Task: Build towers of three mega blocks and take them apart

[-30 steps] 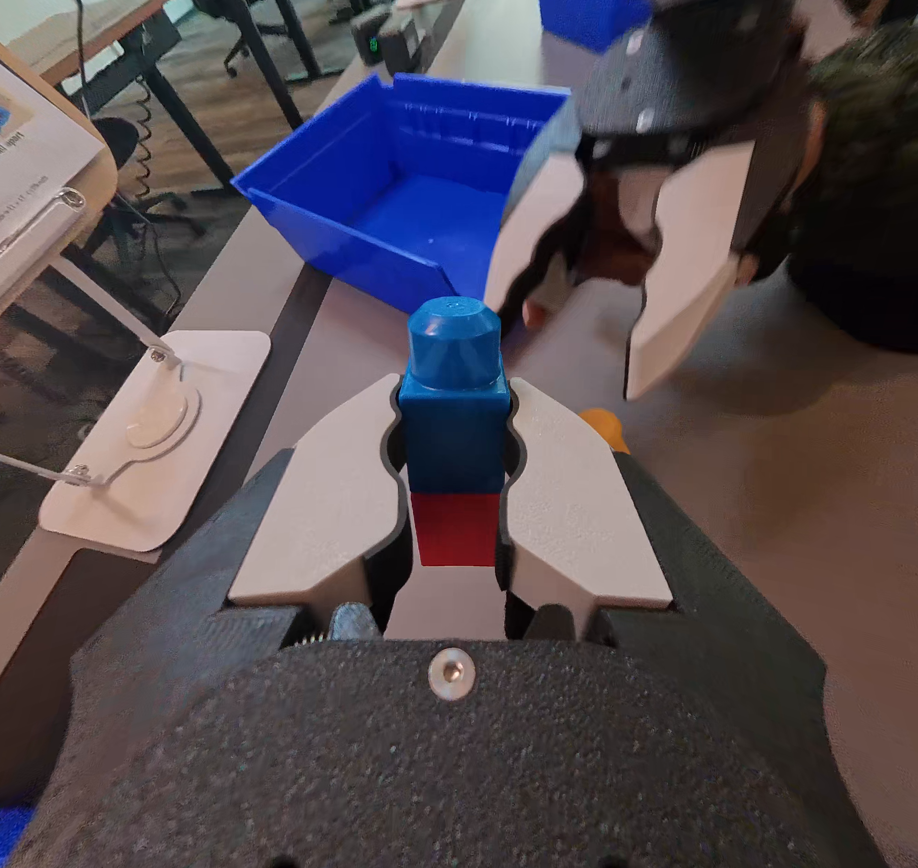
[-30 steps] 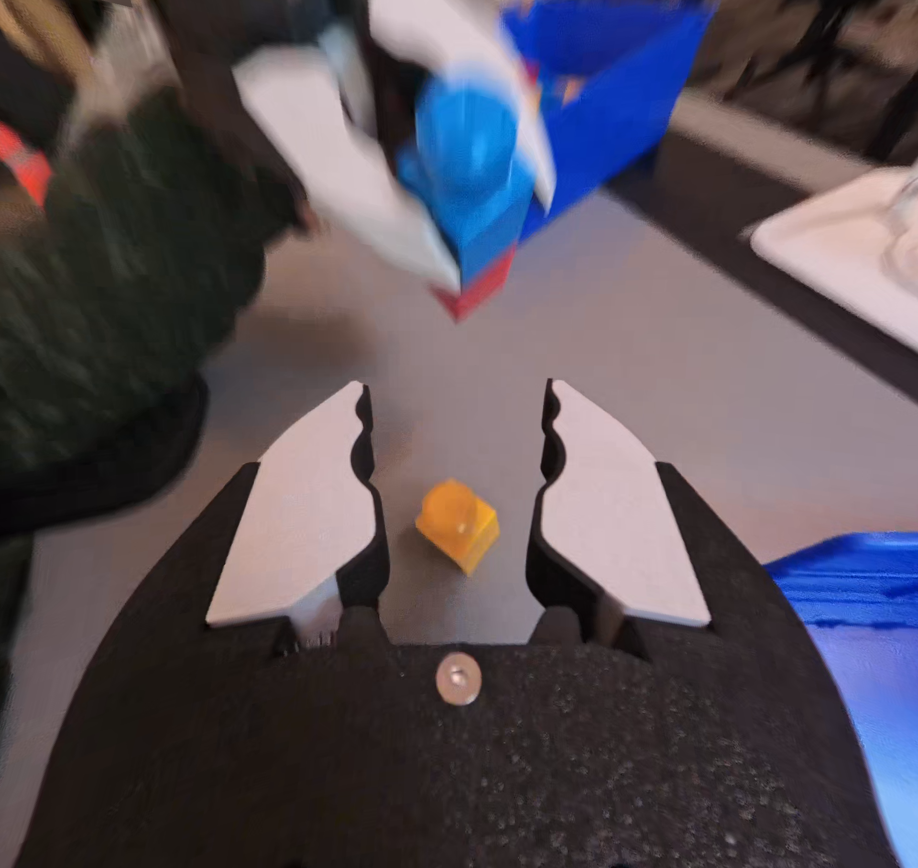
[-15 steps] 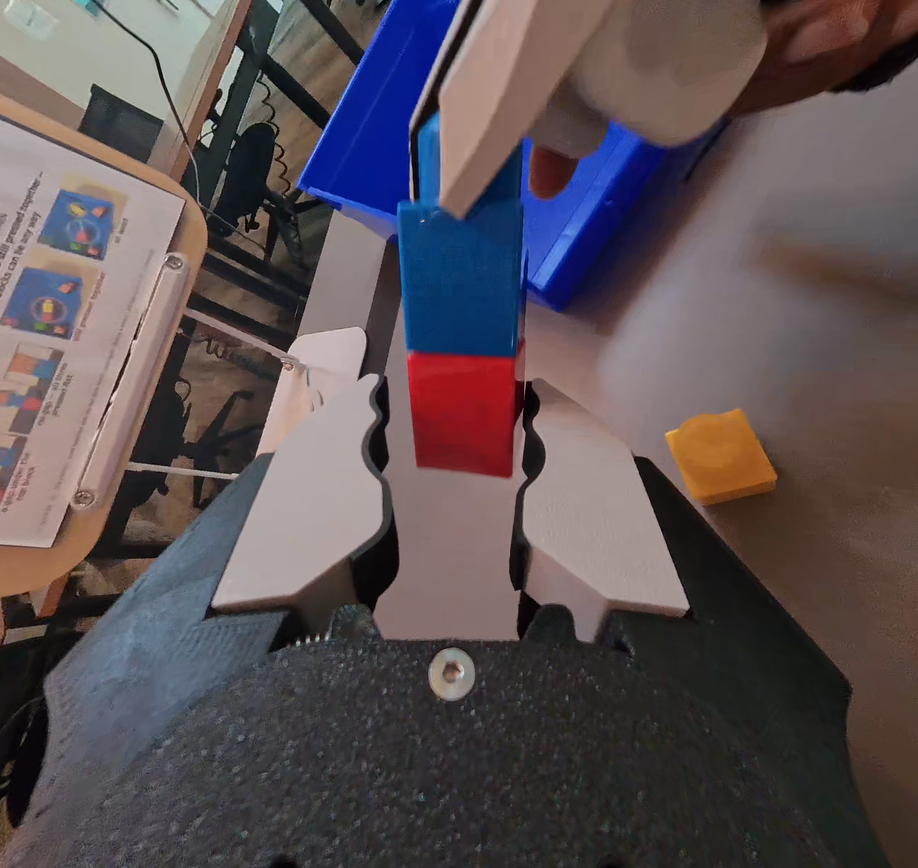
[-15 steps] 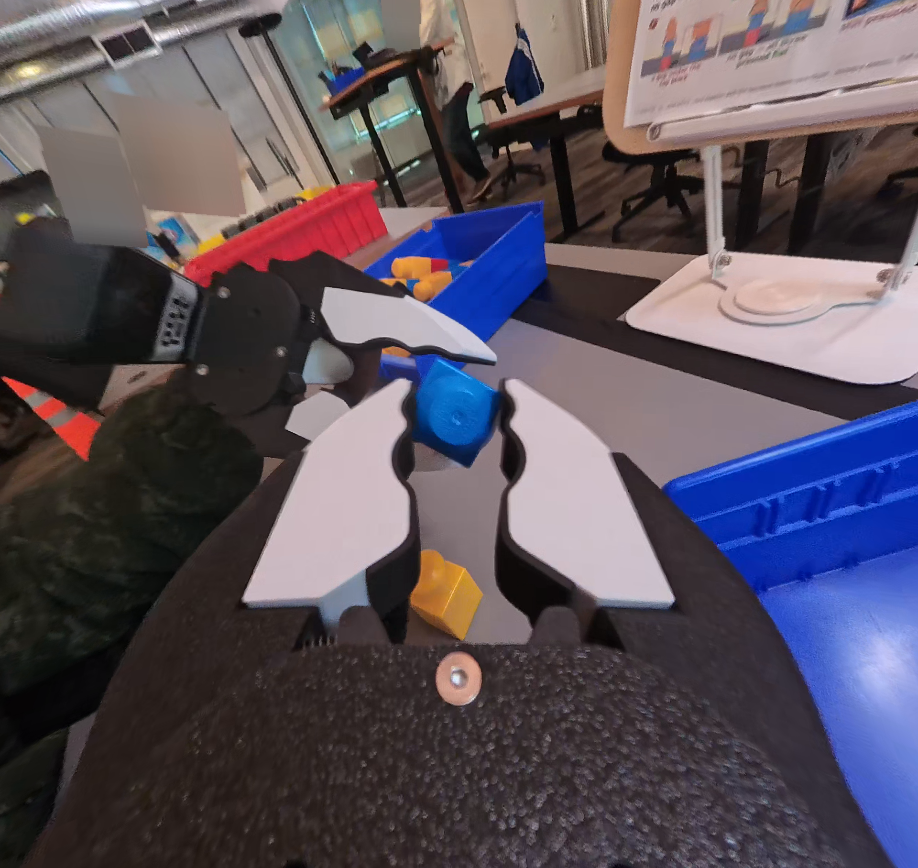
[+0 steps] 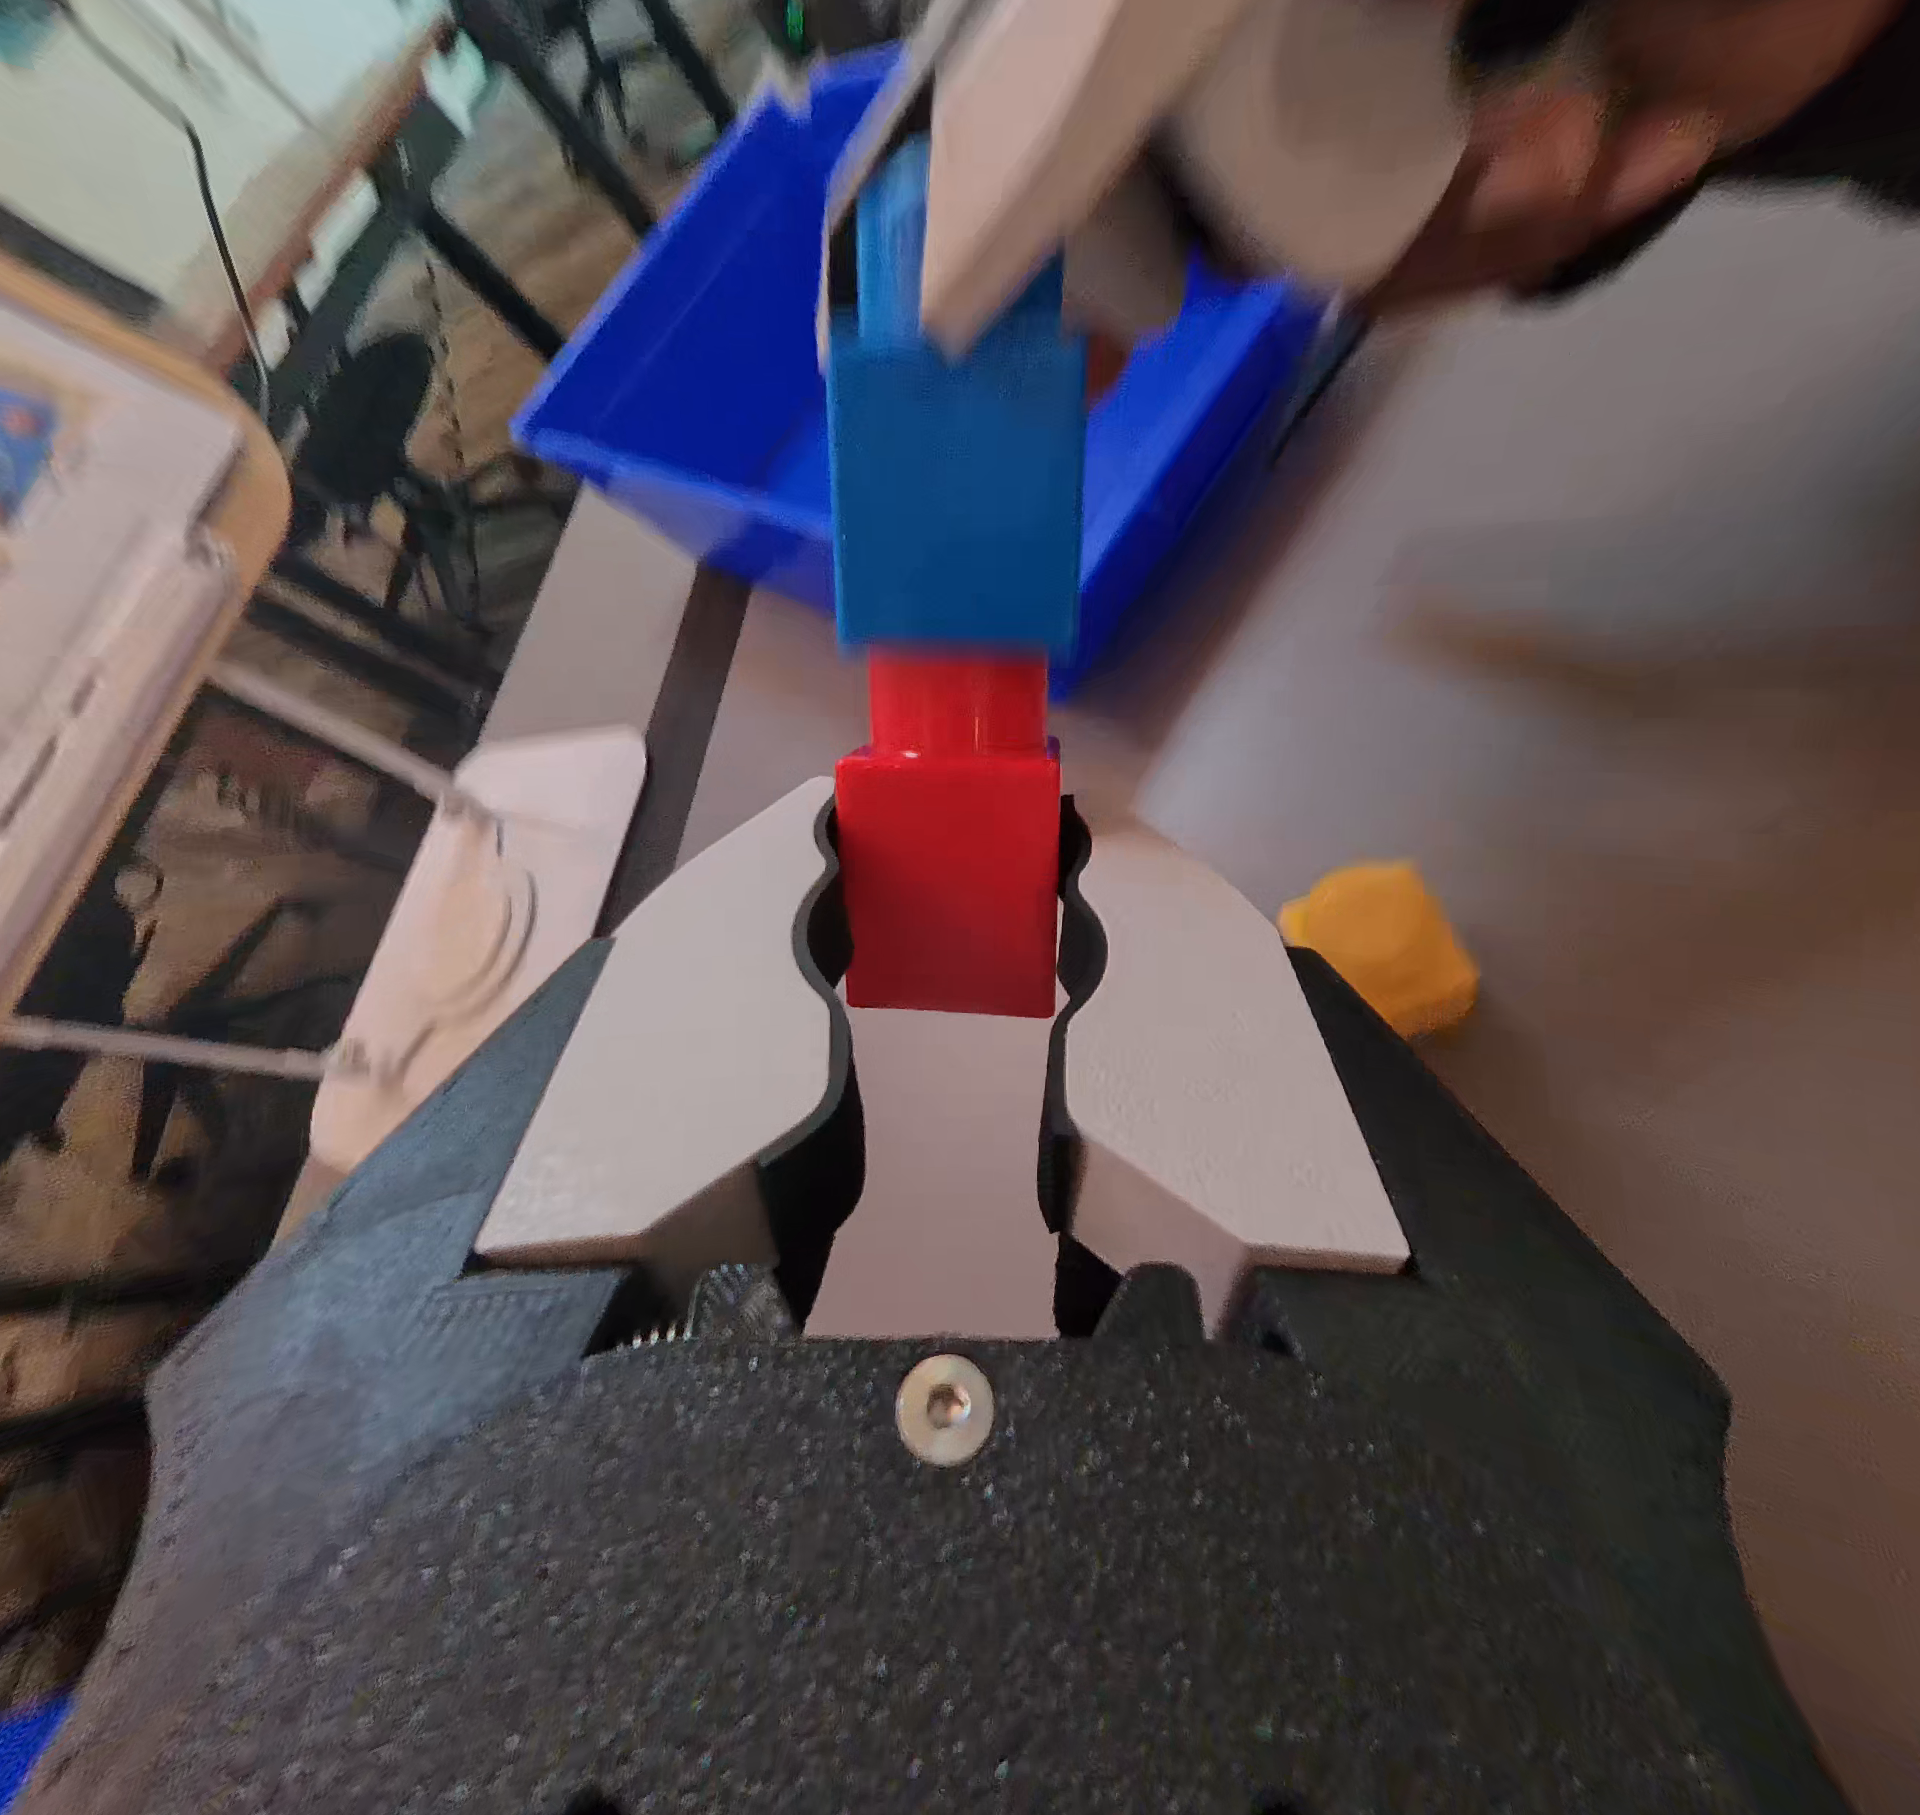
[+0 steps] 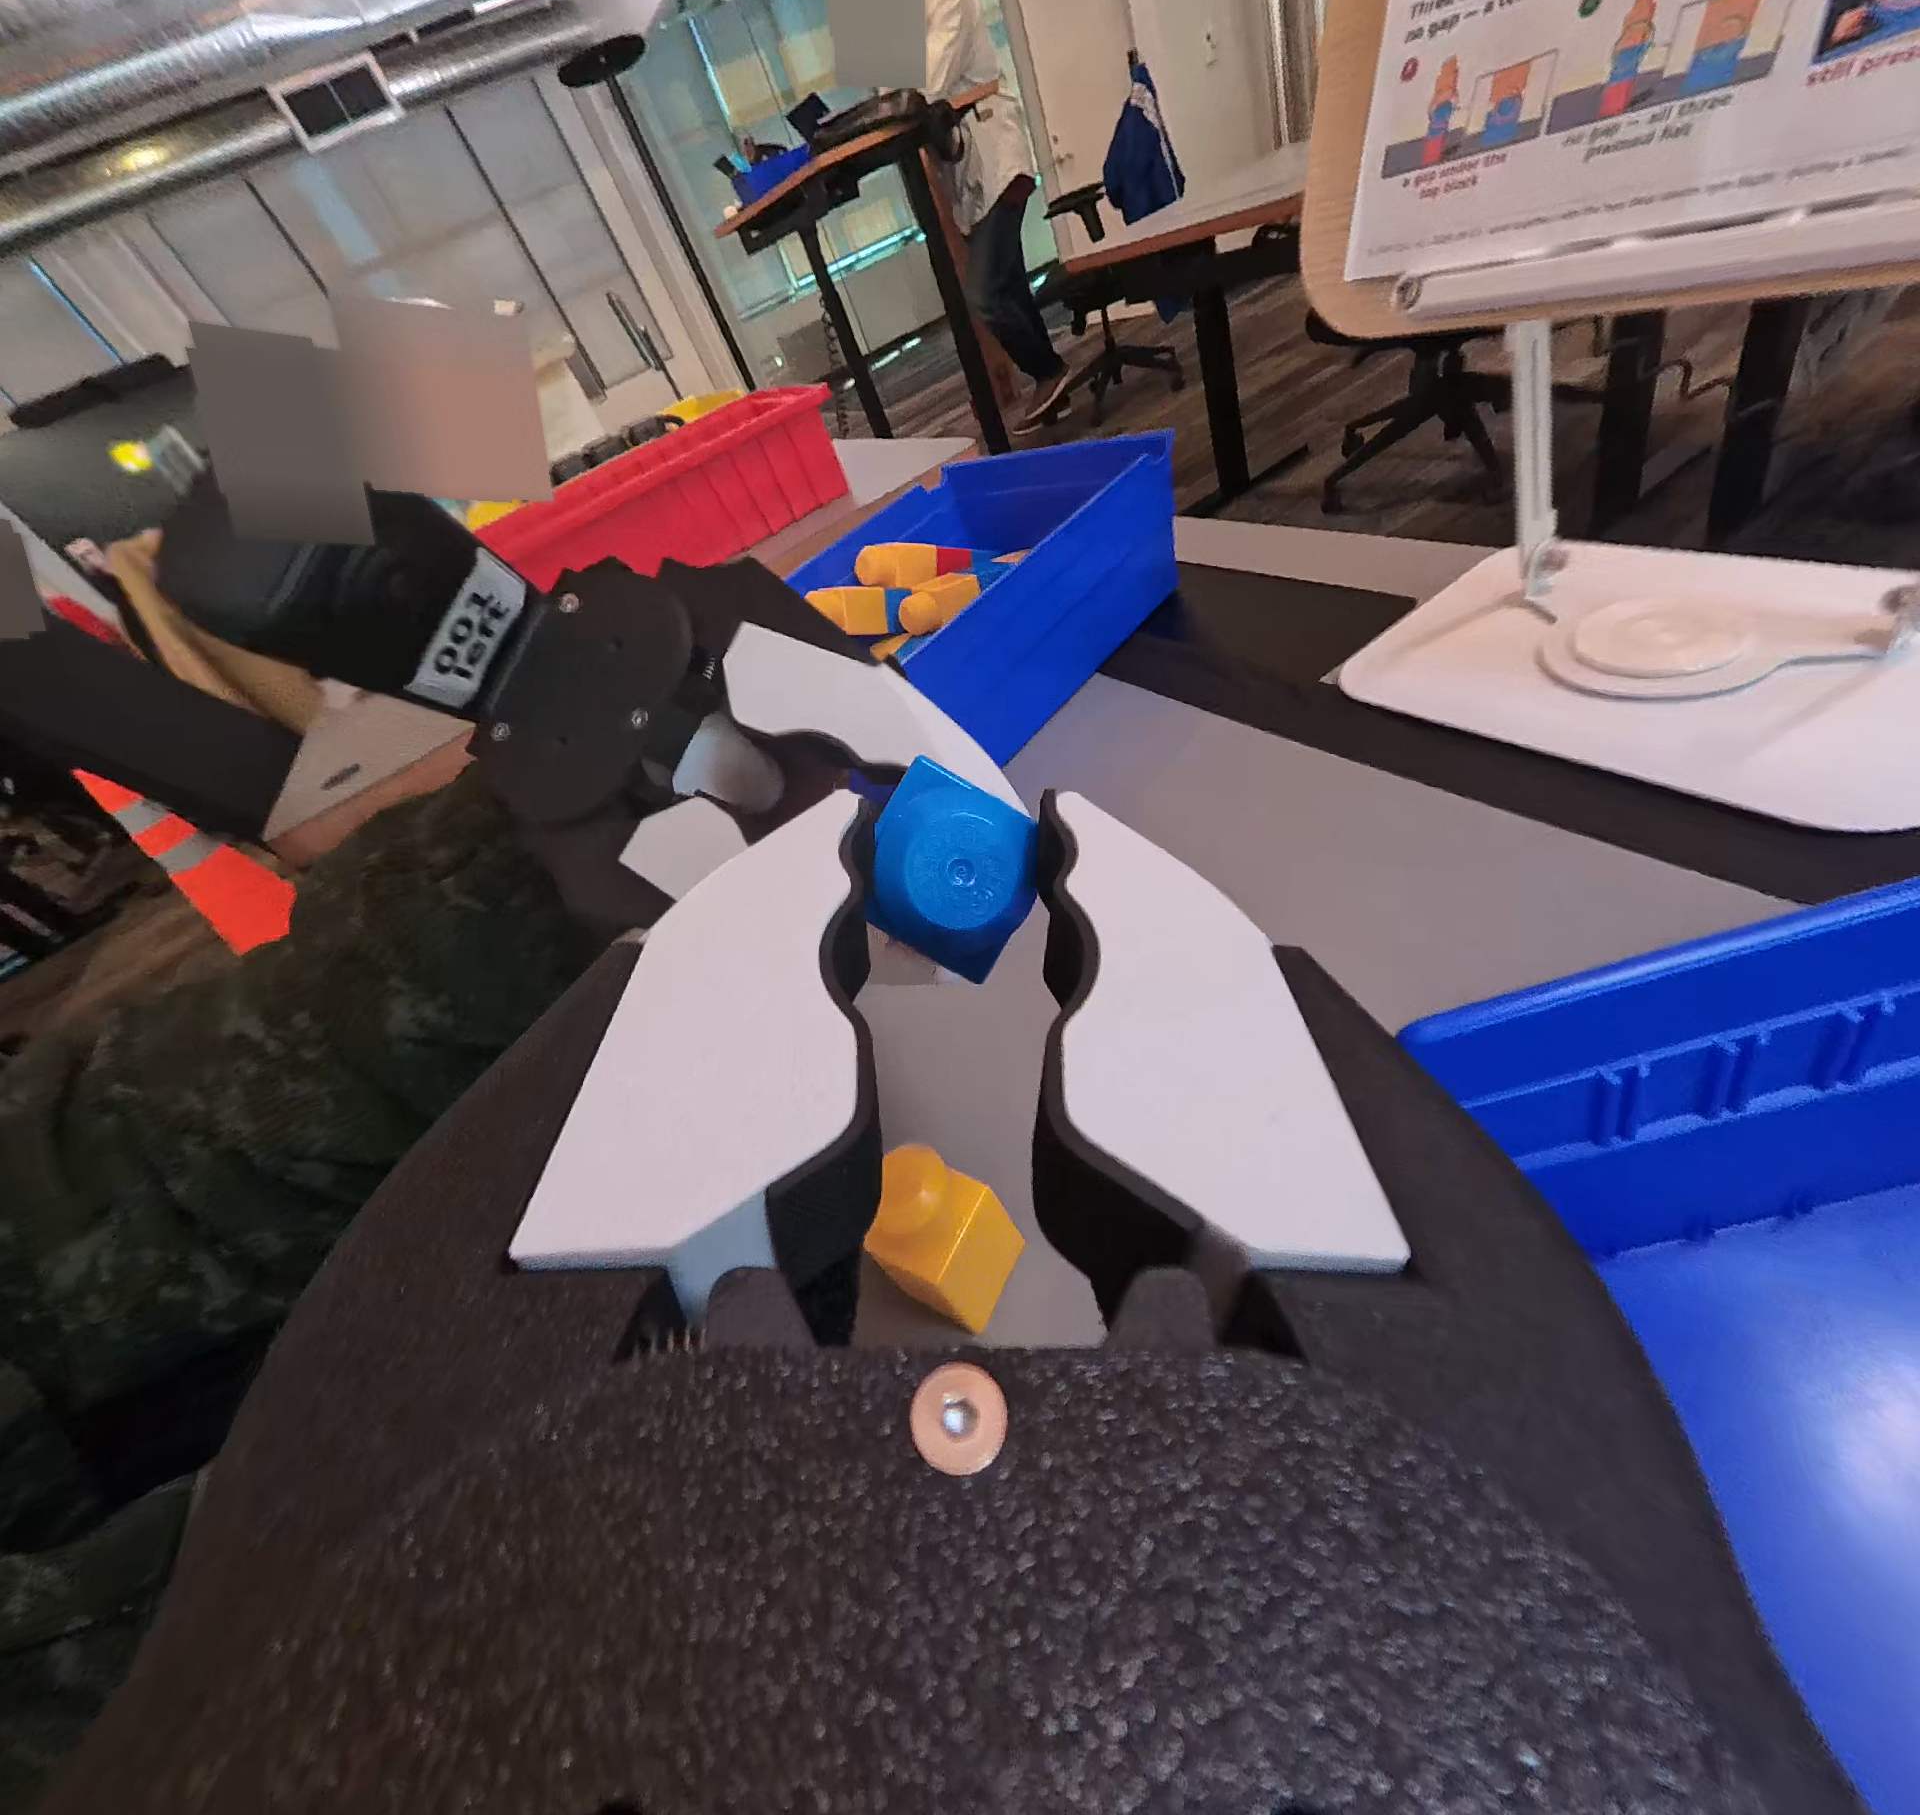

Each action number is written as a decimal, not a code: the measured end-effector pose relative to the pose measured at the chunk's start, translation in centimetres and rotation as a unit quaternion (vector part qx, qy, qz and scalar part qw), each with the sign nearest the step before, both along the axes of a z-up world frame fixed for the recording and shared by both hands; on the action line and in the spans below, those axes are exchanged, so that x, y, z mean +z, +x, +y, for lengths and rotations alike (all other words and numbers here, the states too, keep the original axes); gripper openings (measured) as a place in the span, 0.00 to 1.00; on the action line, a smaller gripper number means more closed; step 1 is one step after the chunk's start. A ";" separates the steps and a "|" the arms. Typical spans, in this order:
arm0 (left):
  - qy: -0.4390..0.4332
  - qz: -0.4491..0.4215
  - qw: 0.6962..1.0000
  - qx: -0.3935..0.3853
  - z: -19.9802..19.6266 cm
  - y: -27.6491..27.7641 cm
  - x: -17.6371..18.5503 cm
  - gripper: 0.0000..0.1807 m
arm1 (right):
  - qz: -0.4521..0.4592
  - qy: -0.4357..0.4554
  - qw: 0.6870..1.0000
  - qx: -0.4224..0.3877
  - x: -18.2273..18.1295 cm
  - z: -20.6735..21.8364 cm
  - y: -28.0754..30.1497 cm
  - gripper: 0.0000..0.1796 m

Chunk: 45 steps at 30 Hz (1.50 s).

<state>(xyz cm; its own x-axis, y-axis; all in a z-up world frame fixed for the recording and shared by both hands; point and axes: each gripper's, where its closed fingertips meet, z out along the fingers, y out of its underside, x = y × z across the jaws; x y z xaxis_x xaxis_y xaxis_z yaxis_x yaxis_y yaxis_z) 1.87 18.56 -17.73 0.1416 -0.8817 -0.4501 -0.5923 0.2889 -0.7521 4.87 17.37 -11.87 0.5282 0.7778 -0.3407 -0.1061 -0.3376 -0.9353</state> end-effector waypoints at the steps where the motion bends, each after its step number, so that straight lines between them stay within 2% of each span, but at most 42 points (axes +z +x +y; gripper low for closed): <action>1: -0.006 0.040 0.999 0.030 1.2 -1.6 -1.4 0.21 | 0.012 0.012 1.000 -0.008 0.9 0.1 0.4 0.17; 2: -0.016 0.054 0.997 0.048 2.2 -3.0 -2.4 0.21 | 0.034 0.019 0.999 -0.015 2.2 0.1 1.4 0.17; 3: -0.039 0.030 0.997 0.055 2.8 -3.9 -2.7 0.21 | 0.049 0.029 0.998 -0.032 3.6 0.2 2.8 0.17; 6: -0.119 -0.109 0.982 0.097 5.0 -5.9 -0.7 0.21 | -0.017 0.075 0.988 -0.136 5.1 1.3 7.6 0.17; 9: -0.145 -0.239 0.955 0.102 5.9 -7.0 2.9 0.21 | -0.155 0.026 0.967 -0.201 1.1 3.5 10.4 0.17; 14: -0.142 -0.322 0.933 0.077 5.1 -7.5 6.6 0.21 | -0.343 -0.107 0.916 -0.175 -10.1 6.6 11.0 0.17; 17: -0.140 -0.336 0.930 0.055 4.3 -7.3 7.9 0.21 | -0.360 -0.171 0.908 -0.127 -13.5 6.7 10.1 0.17; 22: -0.162 -0.342 0.926 0.015 2.9 -6.2 8.3 0.21 | -0.354 -0.182 0.913 -0.088 -14.1 6.7 9.1 0.18; 26: -0.164 -0.310 0.936 -0.002 1.9 -4.5 7.3 0.21 | -0.344 -0.138 0.924 -0.094 -13.0 7.1 8.8 0.29; 28: -0.158 -0.290 0.944 -0.013 1.2 -3.6 6.9 0.21 | -0.306 -0.078 0.944 -0.095 -10.2 7.2 7.8 0.30; 30: -0.146 -0.266 0.953 -0.021 0.6 -2.7 6.5 0.21 | -0.240 0.003 0.967 -0.084 -5.9 6.5 6.1 0.29; 32: -0.131 -0.237 0.962 -0.027 0.0 -1.7 5.8 0.21 | -0.183 0.057 0.980 -0.050 -2.2 4.8 4.1 0.28; 34: -0.122 -0.201 0.971 -0.038 -0.8 -0.5 4.7 0.21 | -0.145 0.078 0.986 0.009 -0.2 2.5 1.9 0.28; 38: -0.092 -0.145 0.984 -0.054 -2.3 1.8 3.2 0.21 | -0.110 0.077 0.985 0.109 0.4 -1.0 -1.8 0.29; 41: -0.071 -0.110 0.990 -0.044 -2.5 2.8 2.3 0.20 | -0.134 0.091 0.979 0.127 -0.6 -1.6 -2.7 0.17; 45: -0.063 -0.112 0.992 -0.015 -1.3 2.4 2.3 0.22 | -0.157 0.093 0.978 0.103 -0.1 -1.2 -1.2 0.17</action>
